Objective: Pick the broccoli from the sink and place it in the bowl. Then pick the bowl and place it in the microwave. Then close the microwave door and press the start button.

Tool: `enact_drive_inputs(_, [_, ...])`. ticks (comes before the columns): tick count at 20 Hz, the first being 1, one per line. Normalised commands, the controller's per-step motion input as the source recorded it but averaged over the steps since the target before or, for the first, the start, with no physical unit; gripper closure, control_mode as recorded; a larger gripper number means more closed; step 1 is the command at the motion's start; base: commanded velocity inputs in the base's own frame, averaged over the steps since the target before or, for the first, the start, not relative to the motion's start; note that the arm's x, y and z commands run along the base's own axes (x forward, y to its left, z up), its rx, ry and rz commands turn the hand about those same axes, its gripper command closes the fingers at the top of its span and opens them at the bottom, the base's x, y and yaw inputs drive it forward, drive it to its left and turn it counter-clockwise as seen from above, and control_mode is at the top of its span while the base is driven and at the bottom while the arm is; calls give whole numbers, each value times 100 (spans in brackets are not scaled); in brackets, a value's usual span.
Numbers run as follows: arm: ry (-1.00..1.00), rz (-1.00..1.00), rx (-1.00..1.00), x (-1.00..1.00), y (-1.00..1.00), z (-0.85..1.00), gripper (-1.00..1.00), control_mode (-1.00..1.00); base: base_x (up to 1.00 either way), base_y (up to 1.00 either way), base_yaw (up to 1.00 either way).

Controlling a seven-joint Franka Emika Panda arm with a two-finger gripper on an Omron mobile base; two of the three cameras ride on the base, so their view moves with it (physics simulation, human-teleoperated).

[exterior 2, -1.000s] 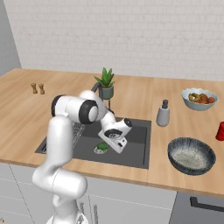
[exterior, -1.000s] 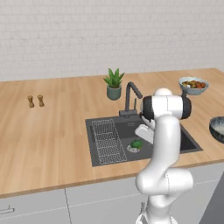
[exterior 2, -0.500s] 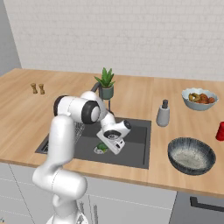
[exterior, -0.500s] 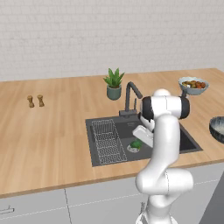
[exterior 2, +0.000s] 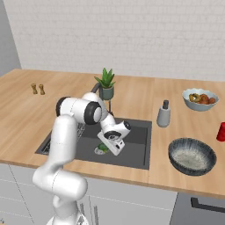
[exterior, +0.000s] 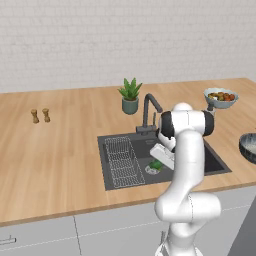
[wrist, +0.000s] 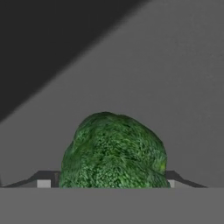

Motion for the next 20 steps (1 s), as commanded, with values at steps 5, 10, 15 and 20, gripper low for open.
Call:
enact_drive_inputs(5, [0, -2, 0, 0, 2, -21, 100, -100, 0, 0, 0])
enact_drive_inputs(10, [-11, -3, 0, -25, 3, 22, 100, -100, 0, 0, 0])
enact_drive_inputs(15, [-4, -7, 0, -42, 0, 78, 100, -100, 0, 0, 0])
enact_drive_inputs(20, [8, -6, 0, -55, -7, 100, 100, -100, 0, 0, 0])
